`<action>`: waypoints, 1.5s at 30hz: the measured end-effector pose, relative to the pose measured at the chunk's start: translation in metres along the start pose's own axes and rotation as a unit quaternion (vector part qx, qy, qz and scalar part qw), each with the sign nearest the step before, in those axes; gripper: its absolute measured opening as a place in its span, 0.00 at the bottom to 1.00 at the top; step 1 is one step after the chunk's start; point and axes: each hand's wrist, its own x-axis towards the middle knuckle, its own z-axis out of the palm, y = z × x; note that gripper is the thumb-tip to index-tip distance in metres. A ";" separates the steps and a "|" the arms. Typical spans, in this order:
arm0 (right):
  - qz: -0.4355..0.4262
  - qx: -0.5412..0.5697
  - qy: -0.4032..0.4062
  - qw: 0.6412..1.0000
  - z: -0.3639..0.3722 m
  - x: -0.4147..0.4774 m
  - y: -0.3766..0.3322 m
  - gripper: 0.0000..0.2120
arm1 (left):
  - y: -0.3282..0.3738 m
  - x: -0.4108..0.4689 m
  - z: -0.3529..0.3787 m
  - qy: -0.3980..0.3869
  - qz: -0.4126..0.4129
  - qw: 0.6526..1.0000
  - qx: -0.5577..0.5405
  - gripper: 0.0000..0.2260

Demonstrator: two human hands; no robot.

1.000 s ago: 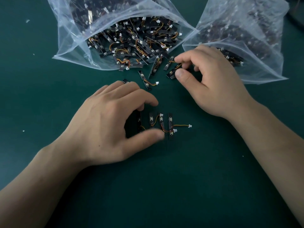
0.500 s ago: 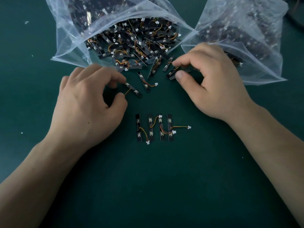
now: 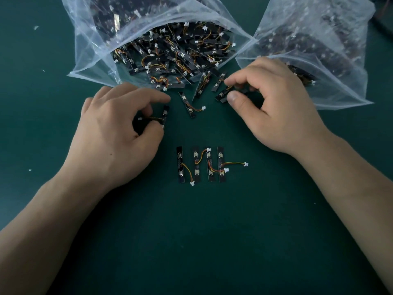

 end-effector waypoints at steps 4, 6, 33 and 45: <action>0.002 0.004 -0.001 1.000 0.000 0.000 0.000 0.13 | 0.001 0.001 -0.002 -0.029 0.001 1.000 0.005 0.19; 0.003 0.003 -0.002 1.000 0.000 0.000 0.000 0.14 | 0.001 0.001 -0.004 -0.034 -0.005 0.999 -0.002 0.18; 0.008 0.008 -0.007 1.000 0.000 -0.001 -0.001 0.14 | 0.003 -0.001 -0.012 -0.117 0.073 0.990 -0.024 0.09; 0.009 0.007 -0.007 1.000 0.000 0.000 0.001 0.14 | -0.002 0.002 -0.014 -0.188 0.182 0.965 -0.024 0.14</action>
